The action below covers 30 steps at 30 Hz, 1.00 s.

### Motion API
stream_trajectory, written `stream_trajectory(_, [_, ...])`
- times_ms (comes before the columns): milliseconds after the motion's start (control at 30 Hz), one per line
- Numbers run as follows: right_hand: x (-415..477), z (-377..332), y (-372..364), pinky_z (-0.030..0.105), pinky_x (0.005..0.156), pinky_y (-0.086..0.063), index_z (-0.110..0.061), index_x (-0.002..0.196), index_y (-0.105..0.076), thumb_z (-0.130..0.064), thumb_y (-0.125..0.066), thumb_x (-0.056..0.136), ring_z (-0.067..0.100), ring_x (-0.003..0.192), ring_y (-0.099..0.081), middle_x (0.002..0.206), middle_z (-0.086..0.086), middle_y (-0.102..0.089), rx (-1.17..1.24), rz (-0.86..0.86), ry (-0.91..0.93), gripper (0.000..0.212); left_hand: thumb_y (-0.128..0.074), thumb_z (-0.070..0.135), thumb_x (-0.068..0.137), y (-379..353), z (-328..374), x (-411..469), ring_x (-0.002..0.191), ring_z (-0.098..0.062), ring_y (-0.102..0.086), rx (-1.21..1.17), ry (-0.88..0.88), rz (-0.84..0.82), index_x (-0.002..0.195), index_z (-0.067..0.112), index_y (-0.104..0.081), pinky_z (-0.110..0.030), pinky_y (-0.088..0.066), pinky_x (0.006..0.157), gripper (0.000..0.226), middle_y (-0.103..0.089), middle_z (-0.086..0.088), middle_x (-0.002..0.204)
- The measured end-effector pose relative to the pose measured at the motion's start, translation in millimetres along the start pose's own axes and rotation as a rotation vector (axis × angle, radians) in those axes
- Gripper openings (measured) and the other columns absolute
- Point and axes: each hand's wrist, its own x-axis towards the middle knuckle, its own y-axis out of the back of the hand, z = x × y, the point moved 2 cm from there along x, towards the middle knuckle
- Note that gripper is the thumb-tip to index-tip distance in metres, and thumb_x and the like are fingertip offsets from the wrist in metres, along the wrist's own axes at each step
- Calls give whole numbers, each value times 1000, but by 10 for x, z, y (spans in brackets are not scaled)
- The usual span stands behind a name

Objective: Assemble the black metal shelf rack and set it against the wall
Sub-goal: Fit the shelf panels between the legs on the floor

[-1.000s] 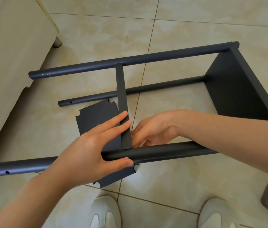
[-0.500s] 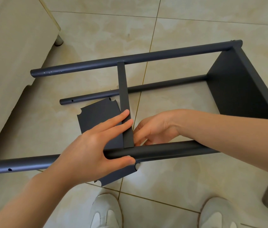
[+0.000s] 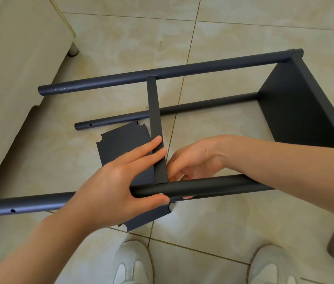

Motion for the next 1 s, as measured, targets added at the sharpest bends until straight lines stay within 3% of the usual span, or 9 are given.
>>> stream_trajectory(233, [-20, -9, -25, 41, 88, -51, -14, 100, -71, -17, -58, 95, 20, 86, -66, 101, 6, -69, -12, 5, -4, 14, -51, 83, 70, -2, -14, -1, 140, 22, -20, 13, -4, 2, 146, 59, -28, -17, -32, 107, 83, -8, 47, 154])
stream_trajectory(433, [-42, -28, -21, 55, 112, -35, -9, 121, -61, -9, -58, 94, 31, 109, -55, 123, 14, -59, -18, -2, 54, 27, -51, 83, 70, -3, -9, 8, 139, 22, -21, -4, -9, 7, 145, 60, -28, -18, -35, 105, 82, -9, 47, 154])
stream_trajectory(600, [-22, -21, -15, 48, 107, -44, -14, 104, -74, -17, -59, 96, 28, 102, -63, 110, 9, -69, -24, 27, 32, 18, -51, 84, 70, -4, -8, 2, 139, 22, -20, 2, -15, 5, 145, 61, -27, -17, -35, 104, 81, -8, 47, 154])
stream_trajectory(800, [-47, -64, -34, 43, 96, -51, -20, 74, -79, -12, -60, 94, 19, 84, -68, 87, 4, -74, -85, 103, 36, 28, -49, 84, 70, 0, 3, 1, 139, 22, -19, 10, -12, 0, 144, 62, -26, -13, -33, 103, 80, -7, 48, 153])
stream_trajectory(1000, [-67, -79, -44, 43, 94, -52, -20, 68, -77, -8, -60, 94, 16, 82, -65, 81, 1, -73, -118, 125, 82, 33, -47, 83, 71, 7, 26, -15, 140, 22, -18, 18, -7, 3, 144, 62, -24, -11, -29, 103, 80, -6, 48, 154])
